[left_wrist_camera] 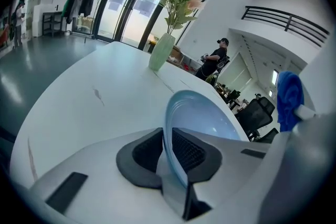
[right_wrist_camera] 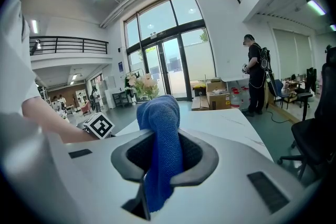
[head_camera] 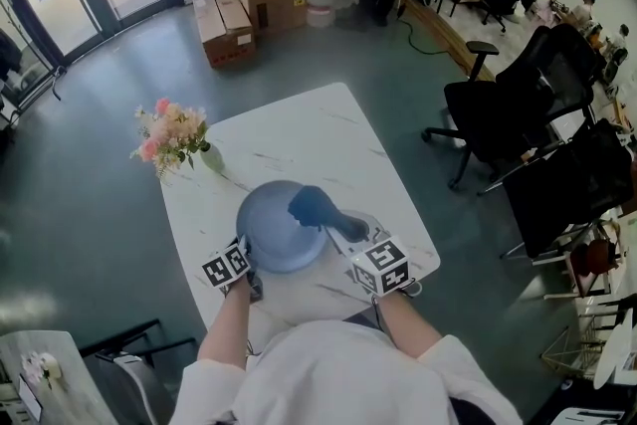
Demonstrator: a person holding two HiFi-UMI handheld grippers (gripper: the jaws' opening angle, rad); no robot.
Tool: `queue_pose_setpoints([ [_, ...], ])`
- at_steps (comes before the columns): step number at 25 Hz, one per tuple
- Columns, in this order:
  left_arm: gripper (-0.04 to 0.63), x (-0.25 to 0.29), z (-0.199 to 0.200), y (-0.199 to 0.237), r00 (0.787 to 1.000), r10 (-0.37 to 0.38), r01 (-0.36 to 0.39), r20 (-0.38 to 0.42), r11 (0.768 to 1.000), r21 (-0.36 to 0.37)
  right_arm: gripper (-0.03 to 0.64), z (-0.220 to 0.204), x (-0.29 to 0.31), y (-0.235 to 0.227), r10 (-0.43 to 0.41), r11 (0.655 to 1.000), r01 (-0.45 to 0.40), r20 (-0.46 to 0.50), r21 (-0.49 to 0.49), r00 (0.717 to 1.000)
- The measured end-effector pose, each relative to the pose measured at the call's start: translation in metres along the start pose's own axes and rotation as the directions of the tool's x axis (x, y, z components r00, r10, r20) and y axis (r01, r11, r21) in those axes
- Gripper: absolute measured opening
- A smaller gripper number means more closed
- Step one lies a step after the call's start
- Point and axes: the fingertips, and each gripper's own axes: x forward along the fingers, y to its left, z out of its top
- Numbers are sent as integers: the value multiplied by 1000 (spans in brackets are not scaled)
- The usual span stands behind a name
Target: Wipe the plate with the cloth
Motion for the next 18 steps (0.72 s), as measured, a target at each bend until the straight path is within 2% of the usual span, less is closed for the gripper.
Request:
queue_pose_setpoints([
  [6, 59, -11, 1, 1, 1000, -9, 9, 16, 1000, 2, 93, 3, 0, 2, 7, 1000, -7, 7, 0, 1000],
  [8, 146, -14, 3, 2, 1000, -10, 10, 21, 1000, -7, 93, 4, 1, 4, 11, 1000, -11, 9, -1, 1000],
  [9, 156, -16, 6, 2, 1000, -9, 9, 29, 1000, -9, 93, 4, 1, 4, 13, 1000, -13, 10, -2, 1000],
  [15, 160, -34, 26, -1, 993, -18, 17, 115, 1000, 5, 93, 5, 1, 10, 18, 1000, -18, 18, -2, 1000],
  [18, 158, -46, 39, -15, 985, -63, 54, 162, 997, 57, 93, 5, 0, 12, 18, 1000, -18, 24, -1, 1000],
])
